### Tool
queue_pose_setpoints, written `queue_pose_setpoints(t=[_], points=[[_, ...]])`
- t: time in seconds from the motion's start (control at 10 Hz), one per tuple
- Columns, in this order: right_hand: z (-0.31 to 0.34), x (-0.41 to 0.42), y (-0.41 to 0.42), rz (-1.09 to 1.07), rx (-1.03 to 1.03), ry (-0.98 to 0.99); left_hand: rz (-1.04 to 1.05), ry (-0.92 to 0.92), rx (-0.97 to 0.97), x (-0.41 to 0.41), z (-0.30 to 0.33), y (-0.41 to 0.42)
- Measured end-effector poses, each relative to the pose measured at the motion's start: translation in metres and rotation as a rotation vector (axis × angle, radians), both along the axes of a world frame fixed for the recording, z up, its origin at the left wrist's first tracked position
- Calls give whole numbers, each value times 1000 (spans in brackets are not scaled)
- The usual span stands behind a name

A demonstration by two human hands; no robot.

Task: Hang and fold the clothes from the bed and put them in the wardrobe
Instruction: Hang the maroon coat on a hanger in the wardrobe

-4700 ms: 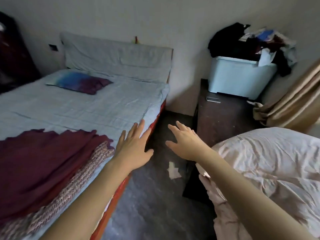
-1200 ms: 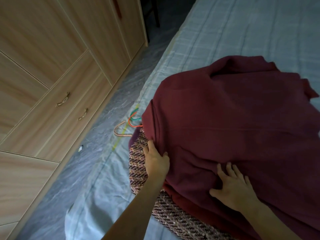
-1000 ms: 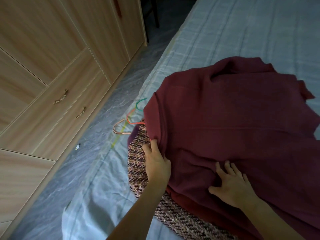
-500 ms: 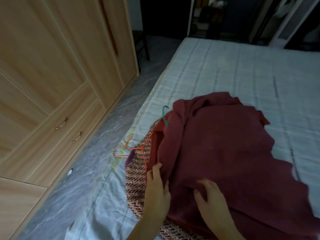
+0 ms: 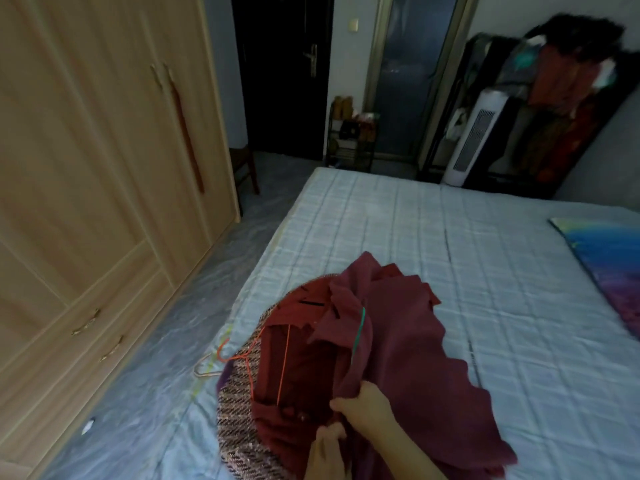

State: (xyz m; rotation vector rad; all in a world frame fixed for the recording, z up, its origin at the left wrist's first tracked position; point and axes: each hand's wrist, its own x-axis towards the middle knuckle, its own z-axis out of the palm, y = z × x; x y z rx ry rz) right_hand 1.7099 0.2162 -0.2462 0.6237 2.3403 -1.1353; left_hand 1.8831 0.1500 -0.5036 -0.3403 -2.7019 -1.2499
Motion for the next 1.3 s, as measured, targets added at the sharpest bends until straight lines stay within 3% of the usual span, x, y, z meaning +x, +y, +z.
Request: queue_pose_setpoints(t=[0.1,0.2,0.3,0.4,0.6,0.7,0.9,1.1,1.3], points=[[18,-2,12,-19,39,48,37,94,52,-39,108,55],[43,-6,38,-25,52,214,-37,-234,51,-95,193,55],[83,-12,72,-15,125,437,-154,-115,128,-131,303,2],[136,-20,102,-19,260,641,-51,99,361,-197,349,0],[244,-23,160,45,441,835,-132,356,108,-301,451,12],[299,-12,179,55,499,1019,-244,459,-158,-332,501,22],[403,10,197,89,734,1260,-389,768,-243,-327,621,24],[453,-6,188,153,739,1295,-352,1094,-426,-291,696,-12],[492,-34,123,328,706,1234,-180,1050,-561,-267,729,-81]])
